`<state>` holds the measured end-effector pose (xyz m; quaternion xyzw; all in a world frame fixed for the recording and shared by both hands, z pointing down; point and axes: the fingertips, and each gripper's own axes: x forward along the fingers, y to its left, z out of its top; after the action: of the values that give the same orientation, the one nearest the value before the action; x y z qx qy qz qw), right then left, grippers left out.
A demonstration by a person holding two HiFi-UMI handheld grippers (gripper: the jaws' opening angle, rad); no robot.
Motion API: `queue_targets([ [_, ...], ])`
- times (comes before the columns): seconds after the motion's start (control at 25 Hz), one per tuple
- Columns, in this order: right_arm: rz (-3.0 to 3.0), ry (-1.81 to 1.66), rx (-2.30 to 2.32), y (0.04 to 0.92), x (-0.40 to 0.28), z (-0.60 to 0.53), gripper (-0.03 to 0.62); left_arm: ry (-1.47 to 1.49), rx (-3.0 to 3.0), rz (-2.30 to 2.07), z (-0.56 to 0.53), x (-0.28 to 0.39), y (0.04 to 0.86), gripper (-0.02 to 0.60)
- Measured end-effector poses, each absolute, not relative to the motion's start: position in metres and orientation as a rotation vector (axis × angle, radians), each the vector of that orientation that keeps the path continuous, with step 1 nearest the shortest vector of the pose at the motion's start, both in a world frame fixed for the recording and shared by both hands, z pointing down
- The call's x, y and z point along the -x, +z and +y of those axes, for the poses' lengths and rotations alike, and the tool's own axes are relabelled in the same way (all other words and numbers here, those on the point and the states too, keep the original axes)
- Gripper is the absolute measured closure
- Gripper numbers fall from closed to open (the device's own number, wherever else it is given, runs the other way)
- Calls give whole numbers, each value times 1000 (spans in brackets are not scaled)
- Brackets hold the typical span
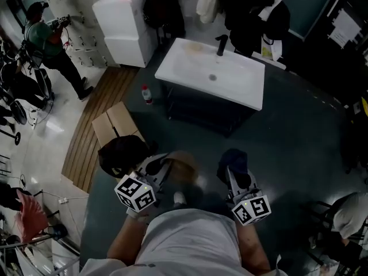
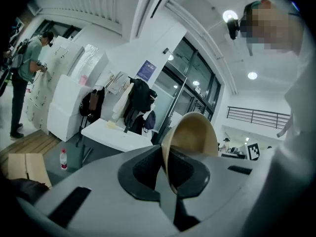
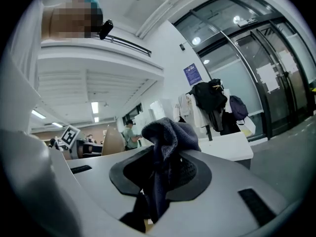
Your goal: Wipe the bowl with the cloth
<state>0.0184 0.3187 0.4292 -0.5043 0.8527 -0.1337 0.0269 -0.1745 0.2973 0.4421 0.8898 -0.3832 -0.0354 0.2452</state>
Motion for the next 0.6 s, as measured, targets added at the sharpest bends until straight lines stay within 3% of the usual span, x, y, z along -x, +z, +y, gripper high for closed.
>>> queue_targets([
  [0.6,2606,-503,1570,455,-39,244,511,-17,-2388,-1081,237,172,462,561],
])
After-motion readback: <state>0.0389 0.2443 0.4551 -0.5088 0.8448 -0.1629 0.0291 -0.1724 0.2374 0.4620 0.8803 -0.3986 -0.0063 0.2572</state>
